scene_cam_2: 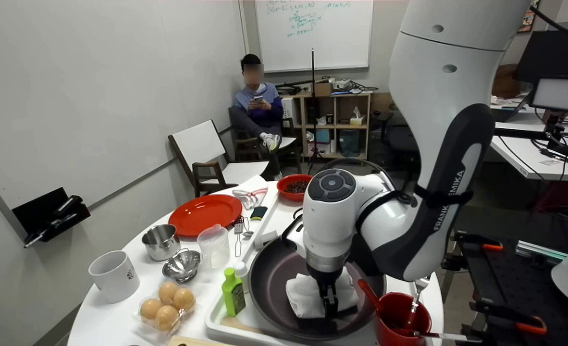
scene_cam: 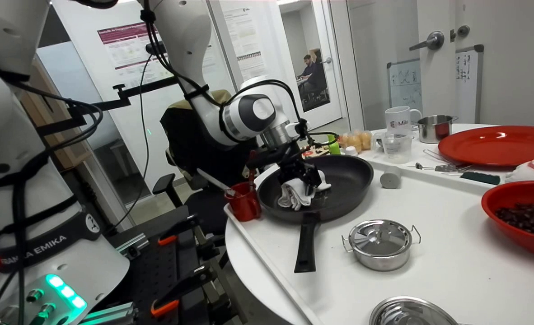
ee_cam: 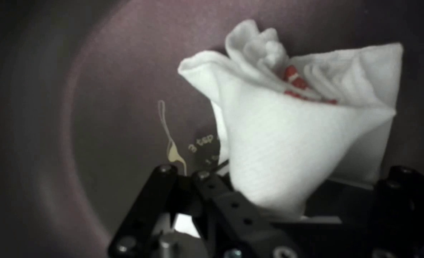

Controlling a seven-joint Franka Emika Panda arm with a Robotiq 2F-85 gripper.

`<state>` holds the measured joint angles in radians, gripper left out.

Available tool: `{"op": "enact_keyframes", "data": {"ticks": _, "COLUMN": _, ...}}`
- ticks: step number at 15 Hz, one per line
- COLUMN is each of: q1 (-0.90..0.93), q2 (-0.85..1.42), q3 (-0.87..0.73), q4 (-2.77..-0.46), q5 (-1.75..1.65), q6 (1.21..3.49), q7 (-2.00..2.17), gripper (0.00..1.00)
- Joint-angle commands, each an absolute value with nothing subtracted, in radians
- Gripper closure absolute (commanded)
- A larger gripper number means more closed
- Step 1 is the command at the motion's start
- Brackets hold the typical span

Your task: Use the white cloth to wipe the pan

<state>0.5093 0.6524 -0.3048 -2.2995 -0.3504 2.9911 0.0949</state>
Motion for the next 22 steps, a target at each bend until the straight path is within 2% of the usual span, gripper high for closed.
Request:
{"op": "enact_keyframes", "data": {"ticks": 1, "q1": 0.555, "q2": 0.643, "q3": -0.313, "q4": -2.329, "q5": -0.377, "q6": 3.022, "q7": 0.102, "gripper": 0.92}}
{"op": "enact_keyframes", "data": {"ticks": 9, "q1": 0.517, "q2": 0.635, "q3": -0.319, "q4": -2.305, "q5": -0.349, "q6": 3.018, "q7": 0.097, "gripper": 0.92}}
{"op": "enact_keyframes", "data": {"ticks": 11, "q1": 0.486, "q2": 0.626, "q3": -0.311, "q4": -2.298, "q5": -0.337, "q6": 3.015, "q7": 0.094, "gripper": 0.97}}
{"op": "enact_keyframes", "data": {"ticks": 15, "q1": 0.431, "q2": 0.622, "q3": -0.312, "q4": -2.277, "q5": -0.326, "q6": 3.012, "q7": 0.097, "gripper": 0.93}}
{"op": "enact_keyframes", "data": {"ticks": 22, "q1": 0.378, "q2": 0.644, "q3": -0.322, "q4": -2.236, "q5": -0.32, "q6": 3.005, "q7": 0.111, "gripper": 0.94}}
